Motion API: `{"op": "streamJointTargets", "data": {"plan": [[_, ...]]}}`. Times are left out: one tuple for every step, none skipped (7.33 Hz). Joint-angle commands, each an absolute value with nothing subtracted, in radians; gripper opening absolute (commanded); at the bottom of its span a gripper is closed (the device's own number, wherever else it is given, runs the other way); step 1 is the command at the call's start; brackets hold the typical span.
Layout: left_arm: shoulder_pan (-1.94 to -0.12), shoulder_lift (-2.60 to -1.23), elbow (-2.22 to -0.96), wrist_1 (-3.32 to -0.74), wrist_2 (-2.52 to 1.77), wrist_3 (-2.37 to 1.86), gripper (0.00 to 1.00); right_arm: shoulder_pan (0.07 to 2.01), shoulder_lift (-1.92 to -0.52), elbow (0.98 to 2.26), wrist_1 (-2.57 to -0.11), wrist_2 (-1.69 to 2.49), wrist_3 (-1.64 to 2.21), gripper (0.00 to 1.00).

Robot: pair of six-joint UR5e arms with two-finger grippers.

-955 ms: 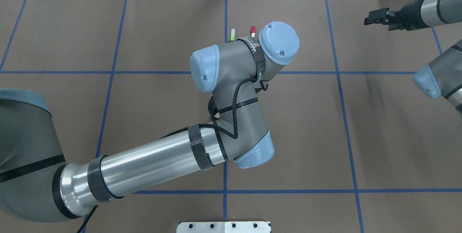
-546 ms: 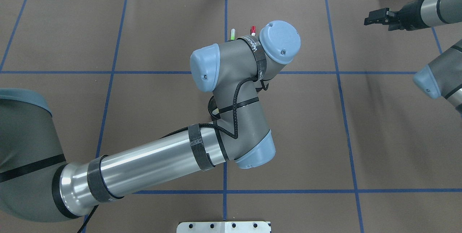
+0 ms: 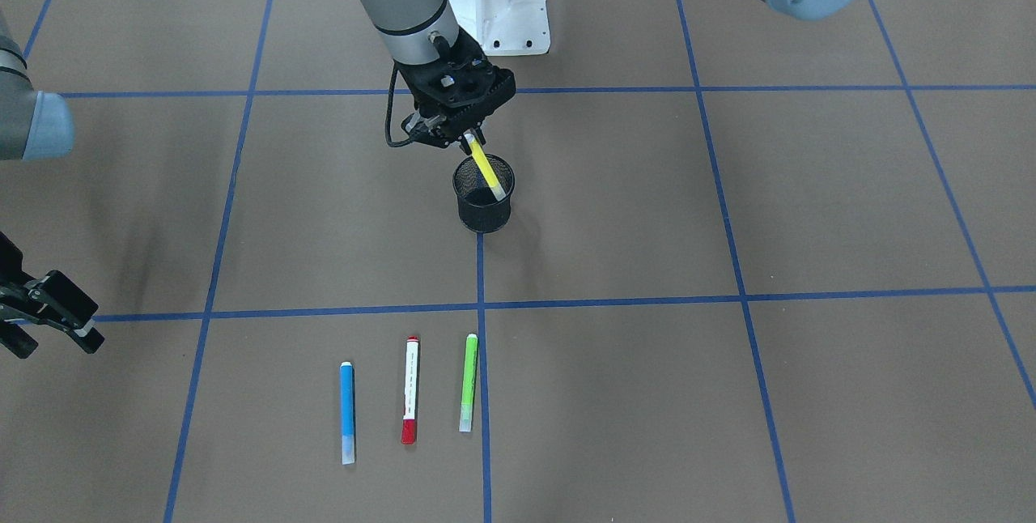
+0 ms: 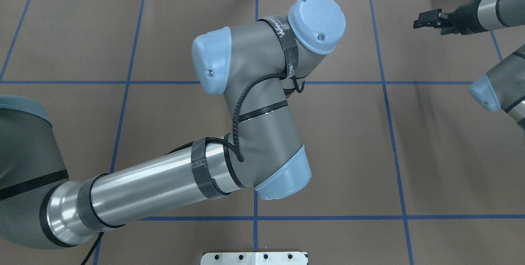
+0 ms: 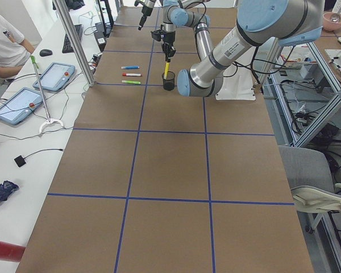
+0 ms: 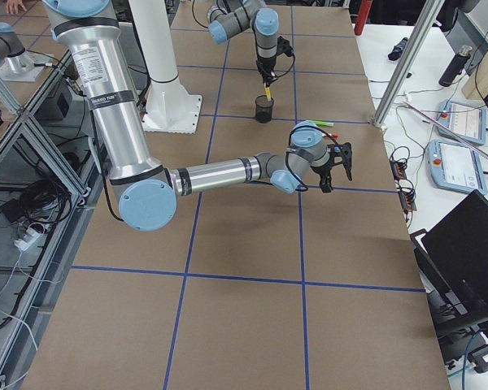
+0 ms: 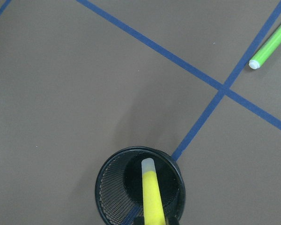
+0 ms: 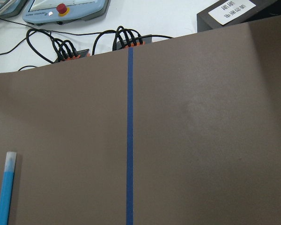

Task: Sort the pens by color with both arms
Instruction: 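Carry the yellow marker and lay it beside the green marker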

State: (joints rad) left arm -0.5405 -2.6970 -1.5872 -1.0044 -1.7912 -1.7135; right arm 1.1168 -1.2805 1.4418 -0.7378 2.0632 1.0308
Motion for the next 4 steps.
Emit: {"op": "streamJointTargets", "data": {"plan": [[-0.61, -2.576, -1.834, -1.003, -1.792, -1.625, 0.0, 1.117, -1.279, 1.442, -0.738, 2.063, 1.031, 1.0], [-0.639, -2.573, -1.839, -1.072, -1.761, -1.553, 0.0, 1.117, -1.275, 1.442, -0.738, 2.062, 1.029, 1.0], [-0.646, -2.509, -1.839, -1.232, -1.671, -1.549, 0.0, 1.117, -1.273, 1.446, -0.738, 2.062, 1.029, 1.0], [-0.644, -2.426, -1.815, -1.419, -1.598, -1.548, 0.0, 1.115, -1.273, 1.447, -0.736, 2.063, 1.029, 1.0]]}}
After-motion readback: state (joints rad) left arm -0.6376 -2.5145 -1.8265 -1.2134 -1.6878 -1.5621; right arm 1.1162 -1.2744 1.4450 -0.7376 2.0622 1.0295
